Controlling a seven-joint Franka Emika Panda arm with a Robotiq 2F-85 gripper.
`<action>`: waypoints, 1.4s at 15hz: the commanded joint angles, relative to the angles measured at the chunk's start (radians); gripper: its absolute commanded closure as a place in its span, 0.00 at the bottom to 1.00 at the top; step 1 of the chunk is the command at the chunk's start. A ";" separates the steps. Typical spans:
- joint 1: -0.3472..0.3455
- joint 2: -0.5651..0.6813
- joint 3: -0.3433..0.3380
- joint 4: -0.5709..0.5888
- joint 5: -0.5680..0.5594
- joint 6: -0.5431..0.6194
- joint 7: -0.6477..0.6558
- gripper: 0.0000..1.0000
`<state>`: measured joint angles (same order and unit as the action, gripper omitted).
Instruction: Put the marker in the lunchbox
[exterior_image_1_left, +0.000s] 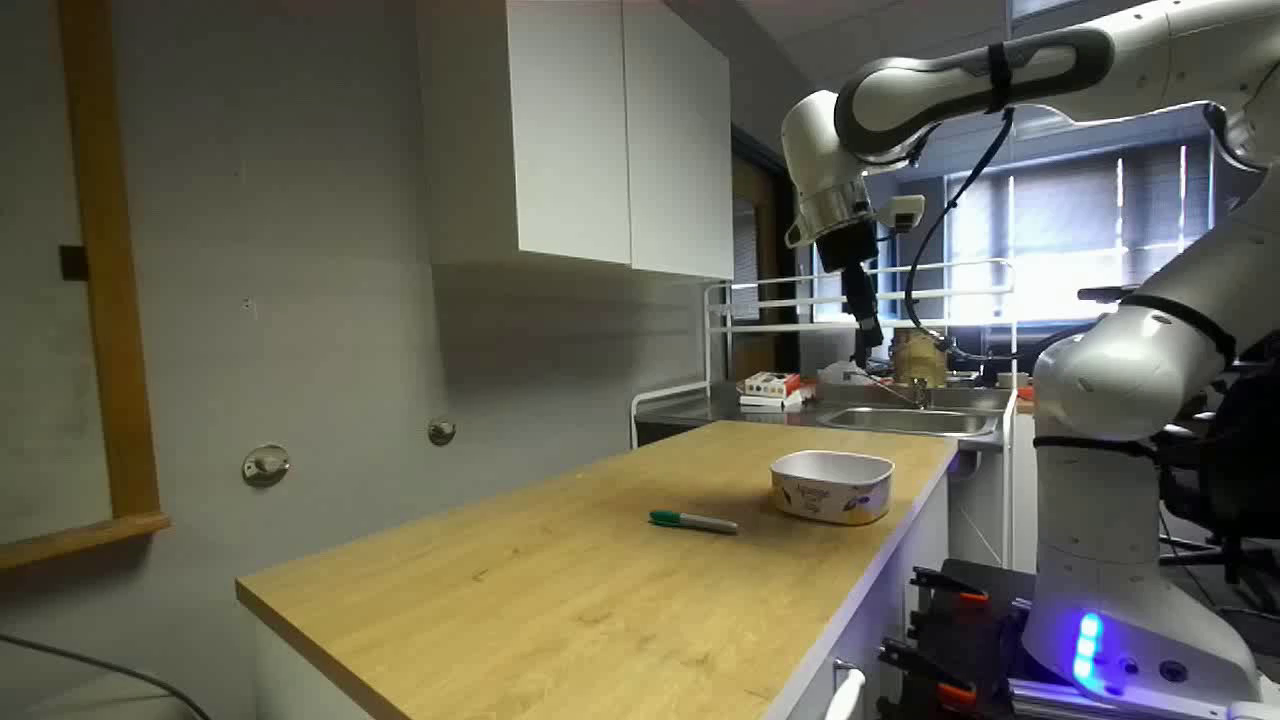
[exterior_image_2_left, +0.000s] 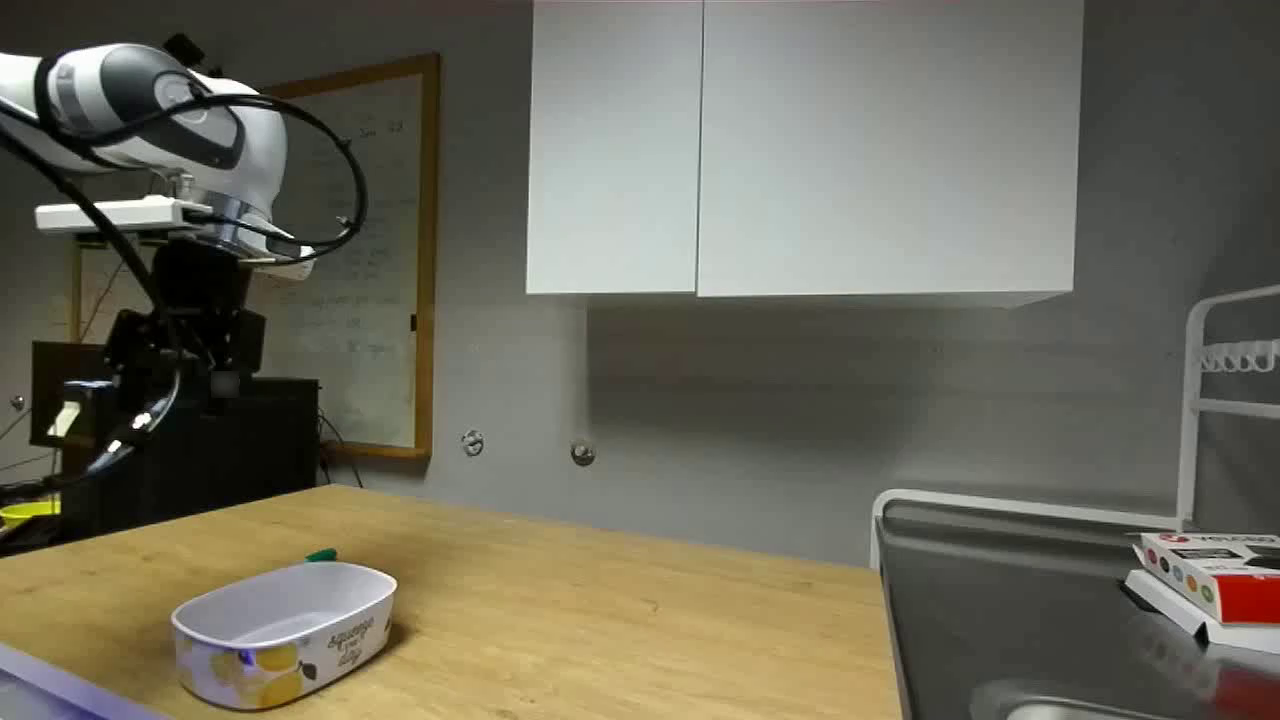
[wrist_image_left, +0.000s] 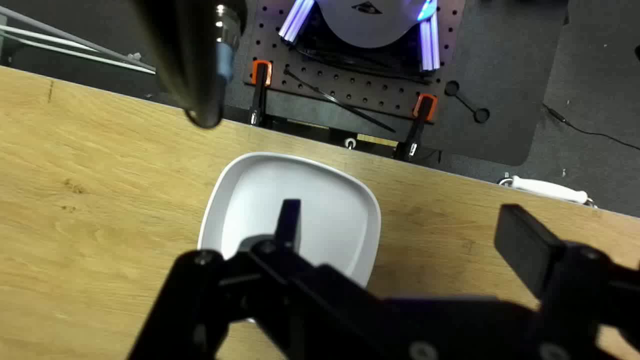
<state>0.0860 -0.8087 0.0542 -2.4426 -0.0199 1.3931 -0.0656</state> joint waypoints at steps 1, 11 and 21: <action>0.002 0.001 -0.001 0.002 -0.001 -0.001 0.001 0.00; 0.002 0.001 -0.001 0.002 -0.001 -0.001 0.002 0.00; 0.006 0.076 0.027 0.040 -0.008 0.034 0.020 0.00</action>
<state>0.0860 -0.7886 0.0582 -2.4396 -0.0218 1.4103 -0.0652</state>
